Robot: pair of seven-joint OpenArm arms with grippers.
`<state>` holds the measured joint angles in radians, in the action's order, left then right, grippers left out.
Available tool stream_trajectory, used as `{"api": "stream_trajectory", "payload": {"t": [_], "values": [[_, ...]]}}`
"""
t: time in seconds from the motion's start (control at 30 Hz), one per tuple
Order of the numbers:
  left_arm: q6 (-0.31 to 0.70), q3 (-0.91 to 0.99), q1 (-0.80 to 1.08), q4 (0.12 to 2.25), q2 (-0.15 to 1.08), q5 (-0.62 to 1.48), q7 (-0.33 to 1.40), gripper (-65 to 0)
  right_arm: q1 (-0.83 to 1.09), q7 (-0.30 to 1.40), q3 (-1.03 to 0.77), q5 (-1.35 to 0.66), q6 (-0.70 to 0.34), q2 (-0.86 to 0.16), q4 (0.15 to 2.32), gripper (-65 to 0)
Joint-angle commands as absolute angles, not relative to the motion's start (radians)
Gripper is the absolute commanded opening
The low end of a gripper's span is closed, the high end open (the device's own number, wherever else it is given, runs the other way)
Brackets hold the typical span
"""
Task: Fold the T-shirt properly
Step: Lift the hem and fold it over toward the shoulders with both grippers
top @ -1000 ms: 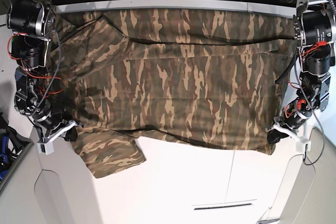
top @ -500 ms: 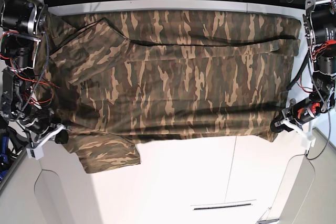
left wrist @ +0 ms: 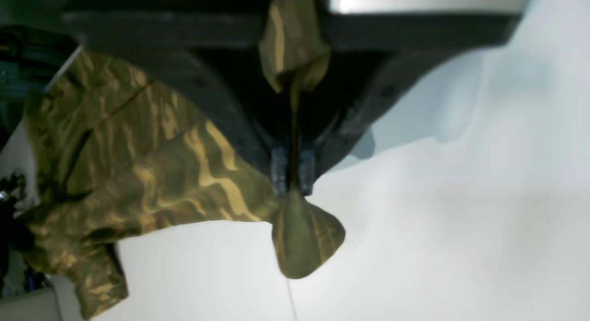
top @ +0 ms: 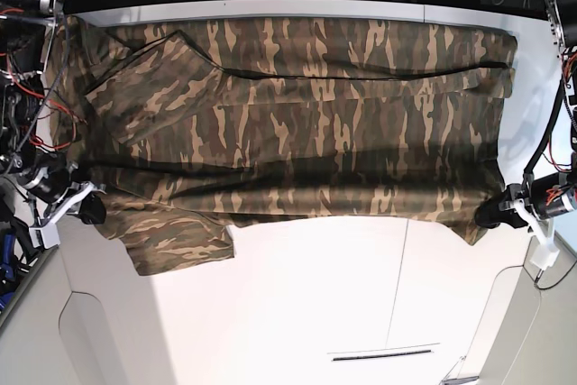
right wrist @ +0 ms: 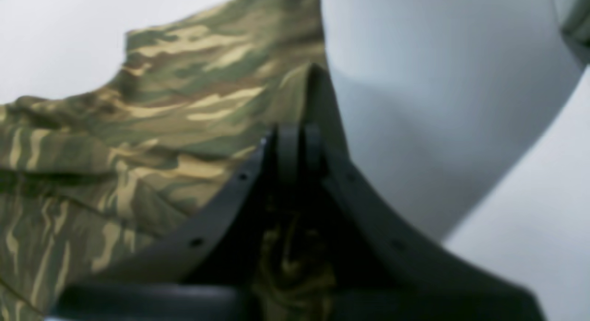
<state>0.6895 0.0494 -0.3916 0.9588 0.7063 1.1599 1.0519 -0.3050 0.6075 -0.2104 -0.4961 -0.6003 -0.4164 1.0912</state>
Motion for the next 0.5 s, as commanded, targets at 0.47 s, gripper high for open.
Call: {"api": "stream_trajectory", "payload": {"t": [0.47], "values": [[0.698,0.057,-0.185,1.155,0.832,1.224,1.098,-65.0,-0.084,0.602,-0.244,-0.528,-0.598,-0.451,1.282,-65.0]]}}
